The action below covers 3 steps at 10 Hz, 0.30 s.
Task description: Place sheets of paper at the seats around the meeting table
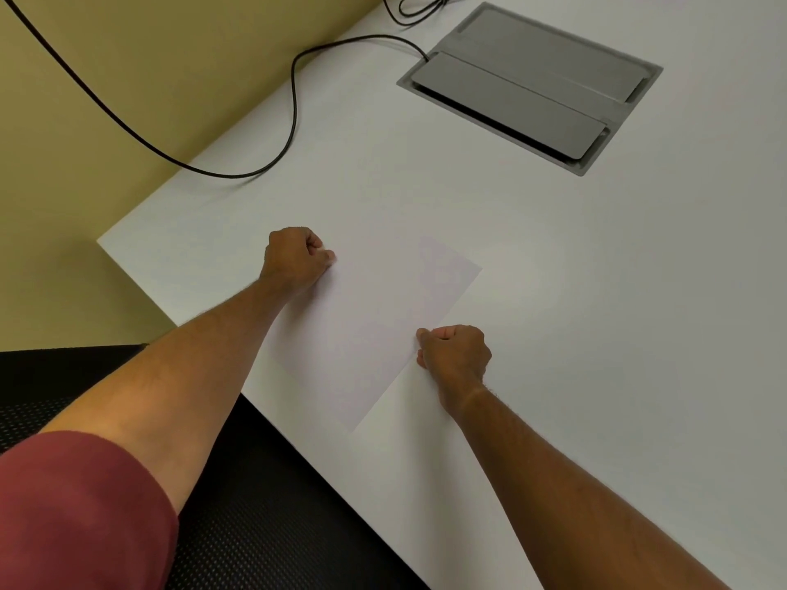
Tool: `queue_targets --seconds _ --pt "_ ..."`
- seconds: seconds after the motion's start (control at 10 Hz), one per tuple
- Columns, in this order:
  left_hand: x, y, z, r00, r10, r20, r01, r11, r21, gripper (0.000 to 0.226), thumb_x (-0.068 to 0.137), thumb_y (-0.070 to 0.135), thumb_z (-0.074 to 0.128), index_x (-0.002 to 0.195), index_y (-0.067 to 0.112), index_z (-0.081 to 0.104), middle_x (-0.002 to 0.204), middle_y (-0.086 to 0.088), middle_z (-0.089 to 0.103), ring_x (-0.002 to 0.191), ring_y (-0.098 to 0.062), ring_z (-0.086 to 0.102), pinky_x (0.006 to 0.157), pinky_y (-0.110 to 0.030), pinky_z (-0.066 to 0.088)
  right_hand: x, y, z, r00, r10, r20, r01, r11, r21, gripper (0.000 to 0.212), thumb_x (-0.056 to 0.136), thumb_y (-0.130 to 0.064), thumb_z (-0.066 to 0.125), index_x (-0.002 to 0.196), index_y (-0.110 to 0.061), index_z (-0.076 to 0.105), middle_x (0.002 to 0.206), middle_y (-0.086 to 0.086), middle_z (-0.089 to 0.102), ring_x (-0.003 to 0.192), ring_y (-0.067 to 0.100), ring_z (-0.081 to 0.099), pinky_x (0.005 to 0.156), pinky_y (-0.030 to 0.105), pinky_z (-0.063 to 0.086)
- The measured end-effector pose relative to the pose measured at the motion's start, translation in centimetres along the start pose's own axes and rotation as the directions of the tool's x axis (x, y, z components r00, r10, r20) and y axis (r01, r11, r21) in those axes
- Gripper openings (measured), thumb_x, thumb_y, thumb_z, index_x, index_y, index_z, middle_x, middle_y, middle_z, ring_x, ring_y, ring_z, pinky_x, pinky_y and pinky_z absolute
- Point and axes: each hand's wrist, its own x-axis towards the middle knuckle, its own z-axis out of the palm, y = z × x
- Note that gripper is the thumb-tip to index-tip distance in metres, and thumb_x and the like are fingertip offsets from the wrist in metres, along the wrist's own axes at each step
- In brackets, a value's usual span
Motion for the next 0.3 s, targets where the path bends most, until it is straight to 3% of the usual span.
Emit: queue_targets --seconds 0.1,0.2,0.3 --pt "-0.9 0.5 -0.2 0.991 0.133 0.027 -0.135 0.985 0.110 0.043 0.086 0.030 0.071 0.118 0.002 0.064 0.112 -0.015 0.065 0.107 -0.031 0.061 0.095 -0.040 0.049 -0.4 -0.3 -0.4 0.995 -0.100 -0.006 0.100 0.994 -0.037 0.020 0.088 -0.025 0.068 0.092 -0.006 0.068 0.082 0.000 0.069 0.077 0.019 0.064 0.066 0.017 0.046" --pt "-2.9 1.5 -0.3 0.962 0.266 0.064 -0.273 0.938 0.213 0.059 0.091 0.039 0.062 0.137 0.003 0.050 0.132 -0.017 0.055 0.125 -0.033 0.049 0.105 -0.044 0.038 -1.2 -0.6 -1.2 0.965 -0.260 0.038 0.262 0.958 -0.114 0.031 0.091 -0.030 0.065 0.115 -0.011 0.062 0.108 0.002 0.068 0.091 0.014 0.060 0.080 0.021 0.044" --pt "-4.3 2.9 -0.5 0.927 0.362 0.100 -0.374 0.861 0.345 0.073 0.094 0.047 0.053 0.148 0.002 0.033 0.145 -0.019 0.043 0.132 -0.036 0.040 0.108 -0.046 0.031 -1.7 -1.5 -2.4 0.896 -0.441 0.053 0.441 0.868 -0.229 0.045 0.091 -0.034 0.062 0.130 -0.012 0.055 0.127 0.007 0.060 0.119 0.022 0.054 0.096 0.030 0.044"
